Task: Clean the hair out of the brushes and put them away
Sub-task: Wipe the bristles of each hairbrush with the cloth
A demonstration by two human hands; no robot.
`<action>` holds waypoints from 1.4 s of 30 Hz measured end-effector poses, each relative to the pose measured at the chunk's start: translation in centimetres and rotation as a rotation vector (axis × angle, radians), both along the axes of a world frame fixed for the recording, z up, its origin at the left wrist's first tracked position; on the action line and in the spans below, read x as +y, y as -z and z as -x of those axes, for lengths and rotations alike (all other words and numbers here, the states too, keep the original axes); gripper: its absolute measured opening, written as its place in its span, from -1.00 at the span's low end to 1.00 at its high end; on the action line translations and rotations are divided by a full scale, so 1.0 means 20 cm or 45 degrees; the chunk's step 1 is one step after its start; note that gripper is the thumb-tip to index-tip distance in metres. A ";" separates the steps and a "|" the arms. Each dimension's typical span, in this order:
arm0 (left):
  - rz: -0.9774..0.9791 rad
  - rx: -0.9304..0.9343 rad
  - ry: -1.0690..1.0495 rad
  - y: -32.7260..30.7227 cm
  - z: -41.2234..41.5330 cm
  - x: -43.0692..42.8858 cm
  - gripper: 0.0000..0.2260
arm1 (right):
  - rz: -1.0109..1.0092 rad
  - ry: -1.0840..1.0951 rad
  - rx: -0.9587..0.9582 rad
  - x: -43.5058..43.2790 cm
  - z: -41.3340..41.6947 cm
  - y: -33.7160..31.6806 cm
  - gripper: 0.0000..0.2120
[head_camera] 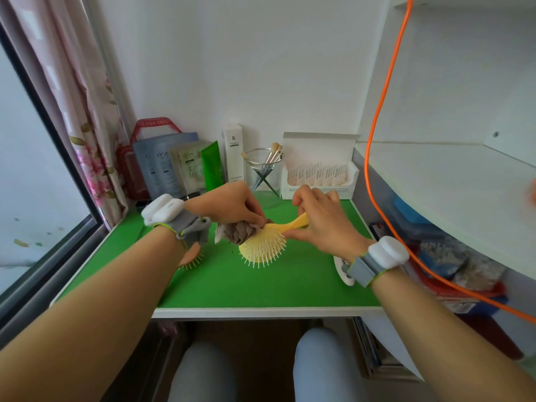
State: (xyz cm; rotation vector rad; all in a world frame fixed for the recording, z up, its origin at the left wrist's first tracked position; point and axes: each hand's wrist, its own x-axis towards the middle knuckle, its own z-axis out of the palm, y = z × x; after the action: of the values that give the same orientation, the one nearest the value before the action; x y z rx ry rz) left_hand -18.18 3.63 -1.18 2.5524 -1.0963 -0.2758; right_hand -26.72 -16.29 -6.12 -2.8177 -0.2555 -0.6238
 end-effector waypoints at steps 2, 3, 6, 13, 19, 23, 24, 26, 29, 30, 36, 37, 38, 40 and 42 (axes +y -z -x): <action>0.084 0.069 -0.044 -0.01 -0.01 0.05 -0.96 | -0.132 0.006 -0.017 -0.02 0.01 0.00 -0.44; 0.140 0.107 -0.070 -0.01 -0.01 0.07 -0.96 | -0.221 0.014 -0.006 -0.03 0.01 0.00 -0.45; 0.309 0.233 -0.152 -0.02 -0.02 0.12 -0.95 | -0.461 0.016 0.046 -0.06 0.02 0.00 -0.47; 0.526 0.390 -0.276 -0.04 -0.01 0.14 -0.94 | -0.091 -0.029 -0.009 -0.07 -0.01 -0.04 -0.49; 1.114 0.705 -0.344 -0.09 0.01 0.16 -0.92 | -0.208 0.015 -0.028 -0.09 -0.01 -0.03 -0.53; 0.645 0.384 -0.342 -0.04 0.02 0.14 -0.83 | -0.464 0.030 0.026 -0.10 -0.01 -0.02 -0.54; 0.623 0.369 -0.331 -0.03 0.03 0.13 -0.84 | -0.521 0.028 0.045 -0.10 -0.01 -0.01 -0.54; 0.621 0.327 -0.335 -0.02 0.03 0.12 -0.86 | -0.613 0.049 0.061 -0.10 -0.01 0.00 -0.53; 0.672 0.317 -0.365 0.00 0.03 0.11 -0.86 | -0.776 0.100 0.071 -0.12 -0.01 0.02 -0.54; 0.726 0.341 -0.385 0.01 0.03 0.10 -0.87 | -0.846 0.102 0.078 -0.12 -0.01 0.03 -0.55; 1.191 0.621 -0.529 0.10 0.09 0.04 -0.87 | -1.191 0.178 0.147 -0.09 -0.01 0.07 -0.54; 1.274 0.676 -0.551 0.11 0.10 0.03 -0.83 | -1.262 0.187 0.147 -0.08 -0.01 0.07 -0.55; 1.346 0.716 -0.571 0.12 0.11 0.01 -0.82 | -1.327 0.192 0.146 -0.06 -0.01 0.08 -0.57; 1.471 0.755 -0.608 0.13 0.11 -0.02 -0.83 | -1.444 0.195 0.137 -0.02 -0.02 0.08 -0.62; 1.586 0.765 -0.649 0.14 0.12 -0.06 -0.88 | -1.528 0.197 0.127 0.04 -0.02 0.08 -0.70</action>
State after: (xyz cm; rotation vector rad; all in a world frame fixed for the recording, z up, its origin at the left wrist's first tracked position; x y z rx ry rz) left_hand -20.55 2.49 -3.93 1.3692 -0.1836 -0.1273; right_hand -26.34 -15.56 -7.80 -1.6936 0.2850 -0.4309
